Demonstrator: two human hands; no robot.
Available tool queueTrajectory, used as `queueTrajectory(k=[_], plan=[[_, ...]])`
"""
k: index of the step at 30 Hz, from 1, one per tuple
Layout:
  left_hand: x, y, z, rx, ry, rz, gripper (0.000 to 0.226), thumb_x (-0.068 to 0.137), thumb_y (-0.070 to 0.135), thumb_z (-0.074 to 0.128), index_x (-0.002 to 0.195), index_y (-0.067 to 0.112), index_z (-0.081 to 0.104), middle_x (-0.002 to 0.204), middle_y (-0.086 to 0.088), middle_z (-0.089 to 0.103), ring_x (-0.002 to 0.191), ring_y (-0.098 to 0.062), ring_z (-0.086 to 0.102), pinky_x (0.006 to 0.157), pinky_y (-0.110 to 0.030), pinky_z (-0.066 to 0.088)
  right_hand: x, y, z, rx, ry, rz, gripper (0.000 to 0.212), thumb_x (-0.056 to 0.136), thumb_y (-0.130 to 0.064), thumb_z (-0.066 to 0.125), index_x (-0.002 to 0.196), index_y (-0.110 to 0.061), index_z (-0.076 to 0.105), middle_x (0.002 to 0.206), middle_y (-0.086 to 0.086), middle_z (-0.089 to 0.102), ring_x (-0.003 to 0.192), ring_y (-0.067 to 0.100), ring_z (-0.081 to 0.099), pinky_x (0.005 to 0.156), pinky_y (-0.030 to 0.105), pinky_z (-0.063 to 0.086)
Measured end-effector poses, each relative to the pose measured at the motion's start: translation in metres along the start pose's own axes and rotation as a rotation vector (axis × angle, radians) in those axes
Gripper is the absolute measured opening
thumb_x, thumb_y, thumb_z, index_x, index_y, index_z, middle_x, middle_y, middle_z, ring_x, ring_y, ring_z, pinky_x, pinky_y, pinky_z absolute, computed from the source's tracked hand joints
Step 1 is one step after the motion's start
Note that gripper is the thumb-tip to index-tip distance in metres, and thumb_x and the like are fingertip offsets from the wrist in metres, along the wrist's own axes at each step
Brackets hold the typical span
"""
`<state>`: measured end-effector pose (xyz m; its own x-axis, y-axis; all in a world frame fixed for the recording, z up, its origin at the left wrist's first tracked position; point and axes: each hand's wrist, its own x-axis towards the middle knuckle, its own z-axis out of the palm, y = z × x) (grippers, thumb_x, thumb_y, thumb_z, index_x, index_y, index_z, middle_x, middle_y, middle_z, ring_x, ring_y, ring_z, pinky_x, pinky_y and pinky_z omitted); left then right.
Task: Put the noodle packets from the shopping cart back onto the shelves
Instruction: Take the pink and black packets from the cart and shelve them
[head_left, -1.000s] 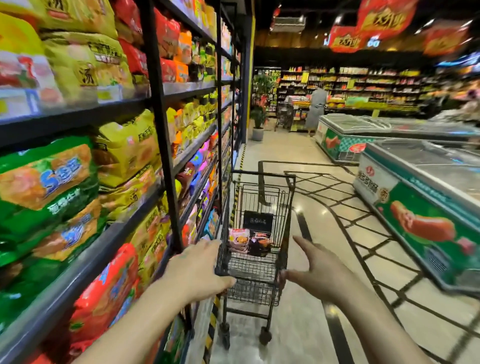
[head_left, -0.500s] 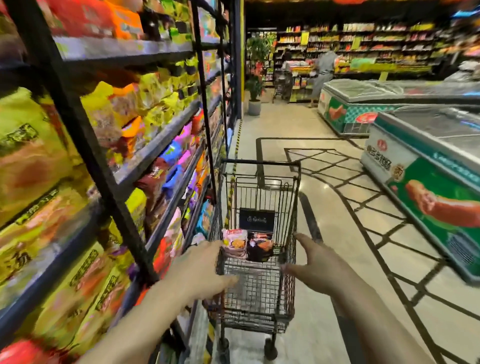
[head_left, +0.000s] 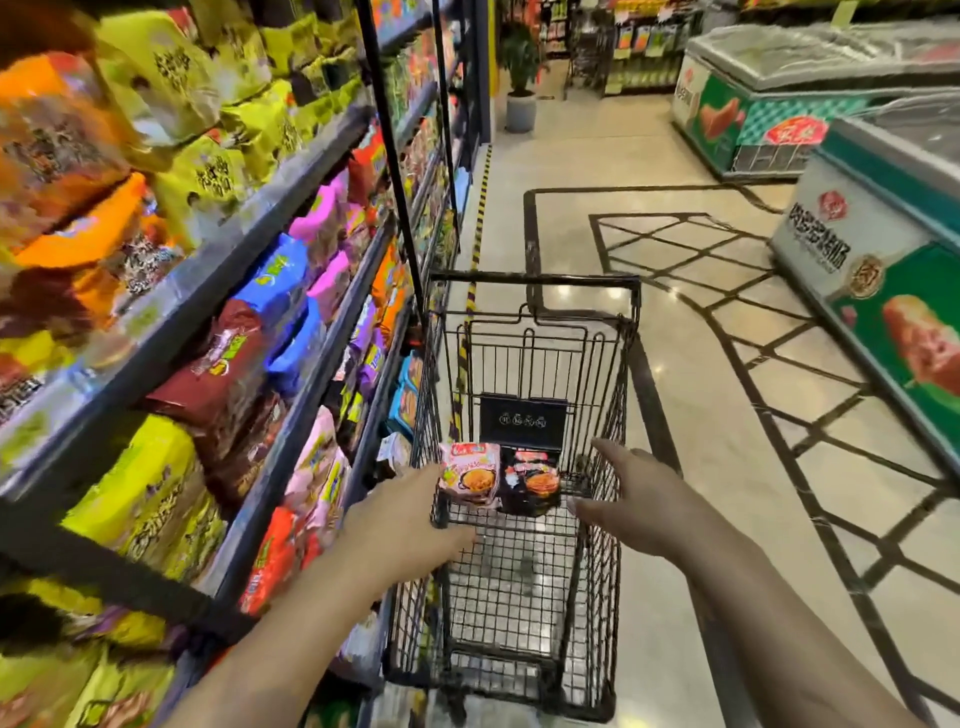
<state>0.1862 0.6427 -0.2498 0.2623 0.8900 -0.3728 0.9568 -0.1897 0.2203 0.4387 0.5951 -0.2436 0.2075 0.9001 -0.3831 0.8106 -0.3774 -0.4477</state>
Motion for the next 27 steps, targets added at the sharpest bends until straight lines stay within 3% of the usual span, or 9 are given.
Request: queueTrajectory(k=[6,13,18,23,25,27], plan=[[0.108,-0.032,0.034,-0.100,-0.058,0.005,0.086,0.087,0.066,0.061,0.157,0.032,0.026,0.160,0.005,0.036,0.143,-0.021,0.042,0.106,-0.040,0.042,0.077,0.005,0.033,0.031,-0.057,0.121,0.091,0.088,-0.055,0.071,0.161,-0.033,0.021,0.163,0.008,0.034,0.148,0.028,0.034,0.117,0.042,0.035],[0.221,-0.065,0.097,-0.162,-0.175,-0.054,0.092,0.084,0.064,0.066,0.158,0.025,0.028,0.161,-0.003,0.036,0.145,-0.029,0.039,0.115,-0.051,0.037,0.154,0.014,0.088,0.067,-0.120,0.255,0.087,0.090,-0.053,0.070,0.160,-0.032,0.023,0.164,0.009,0.033,0.147,0.030,0.037,0.119,0.042,0.032],[0.284,-0.076,0.150,-0.265,-0.235,-0.107,0.089,0.084,0.060,0.069,0.155,0.022,0.033,0.149,-0.008,0.050,0.131,-0.031,0.053,0.103,-0.044,0.050,0.212,0.033,0.126,0.123,-0.163,0.335,0.088,0.088,-0.052,0.073,0.159,-0.031,0.027,0.159,0.007,0.041,0.142,0.029,0.044,0.114,0.041,0.041],[0.342,-0.085,0.208,-0.378,-0.282,-0.199,0.092,0.087,0.052,0.070,0.158,0.014,0.026,0.146,-0.010,0.052,0.122,-0.028,0.058,0.106,-0.041,0.048,0.278,0.060,0.164,0.211,-0.189,0.407,0.085,0.089,-0.048,0.074,0.159,-0.027,0.031,0.157,0.008,0.044,0.138,0.029,0.047,0.107,0.036,0.043],[0.367,-0.087,0.230,-0.395,-0.312,-0.245,0.088,0.090,0.047,0.071,0.158,0.012,0.026,0.131,-0.007,0.061,0.097,-0.018,0.063,0.090,-0.027,0.052,0.308,0.075,0.184,0.234,-0.195,0.417,0.084,0.088,-0.051,0.074,0.157,-0.025,0.033,0.154,0.009,0.048,0.138,0.030,0.049,0.112,0.039,0.042],[0.395,-0.092,0.252,-0.413,-0.314,-0.323,0.075,0.091,0.044,0.072,0.149,0.009,0.040,0.106,0.000,0.063,0.074,-0.010,0.058,0.065,-0.016,0.050,0.336,0.087,0.204,0.286,-0.217,0.436,0.084,0.090,-0.051,0.072,0.158,-0.023,0.032,0.153,0.012,0.049,0.137,0.032,0.049,0.114,0.040,0.040]])
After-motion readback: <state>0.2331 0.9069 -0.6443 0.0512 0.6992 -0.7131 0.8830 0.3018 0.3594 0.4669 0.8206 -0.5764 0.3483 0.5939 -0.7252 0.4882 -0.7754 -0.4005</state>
